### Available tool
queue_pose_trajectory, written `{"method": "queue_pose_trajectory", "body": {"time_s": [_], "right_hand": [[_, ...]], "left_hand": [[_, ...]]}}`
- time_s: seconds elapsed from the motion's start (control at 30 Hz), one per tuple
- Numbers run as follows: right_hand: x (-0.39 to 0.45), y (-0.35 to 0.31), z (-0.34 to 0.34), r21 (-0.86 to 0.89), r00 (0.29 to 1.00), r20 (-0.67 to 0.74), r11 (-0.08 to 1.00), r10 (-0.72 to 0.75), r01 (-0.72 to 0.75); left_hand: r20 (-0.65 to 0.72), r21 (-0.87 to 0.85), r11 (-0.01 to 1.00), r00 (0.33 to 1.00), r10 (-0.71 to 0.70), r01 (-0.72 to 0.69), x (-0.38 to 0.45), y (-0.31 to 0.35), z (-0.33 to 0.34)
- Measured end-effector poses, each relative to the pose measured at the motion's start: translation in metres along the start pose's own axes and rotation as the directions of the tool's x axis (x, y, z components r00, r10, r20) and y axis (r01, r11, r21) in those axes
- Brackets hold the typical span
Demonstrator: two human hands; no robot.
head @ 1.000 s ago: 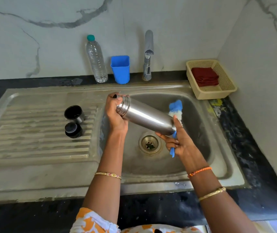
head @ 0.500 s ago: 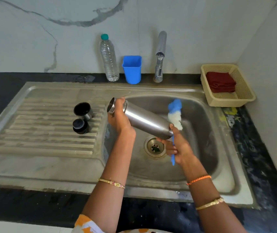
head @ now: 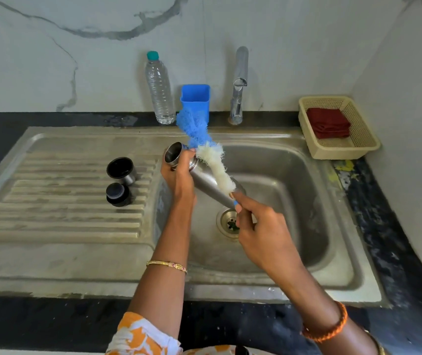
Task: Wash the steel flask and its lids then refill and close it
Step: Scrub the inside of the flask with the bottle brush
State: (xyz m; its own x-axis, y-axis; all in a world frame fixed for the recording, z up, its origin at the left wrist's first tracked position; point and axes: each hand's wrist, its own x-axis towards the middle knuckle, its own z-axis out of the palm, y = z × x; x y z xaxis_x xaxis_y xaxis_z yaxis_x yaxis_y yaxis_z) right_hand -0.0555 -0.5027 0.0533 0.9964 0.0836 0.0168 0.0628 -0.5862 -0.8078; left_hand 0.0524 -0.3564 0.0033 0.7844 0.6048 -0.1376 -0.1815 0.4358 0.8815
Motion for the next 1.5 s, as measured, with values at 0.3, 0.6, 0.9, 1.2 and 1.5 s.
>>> {"method": "queue_pose_trajectory", "body": {"time_s": [0.3, 0.6, 0.9, 1.2, 1.5], "right_hand": [[0.012, 0.053, -0.016, -0.2, 0.96, 0.033, 0.943, 0.279, -0.267], [0.011, -0.002, 0.014, -0.119, 1.0, 0.0, 0.993, 0.005, -0.005], [0.02, 0.061, -0.009, -0.24, 0.907, -0.016, 0.879, 0.421, -0.412], [0.026, 0.049, 0.007, -0.076, 0.882, -0.138, 0.883, 0.45, -0.462], [0.008, 0.011, 0.034, -0.163, 0.99, -0.079, 0.978, 0.118, -0.13]], "left_hand": [[0.085, -0.106, 0.994, 0.996, 0.008, 0.001, -0.002, 0.014, 0.001], [0.017, -0.061, 0.998, 1.0, -0.008, 0.009, -0.014, -0.004, 0.003], [0.07, -0.234, 0.965, 0.992, -0.101, 0.115, 0.0, 0.012, -0.003], [0.054, -0.21, 0.976, 0.997, -0.052, 0.062, 0.0, 0.018, 0.011], [0.013, -0.107, 0.994, 1.0, -0.02, 0.022, -0.011, -0.004, 0.005]]}}
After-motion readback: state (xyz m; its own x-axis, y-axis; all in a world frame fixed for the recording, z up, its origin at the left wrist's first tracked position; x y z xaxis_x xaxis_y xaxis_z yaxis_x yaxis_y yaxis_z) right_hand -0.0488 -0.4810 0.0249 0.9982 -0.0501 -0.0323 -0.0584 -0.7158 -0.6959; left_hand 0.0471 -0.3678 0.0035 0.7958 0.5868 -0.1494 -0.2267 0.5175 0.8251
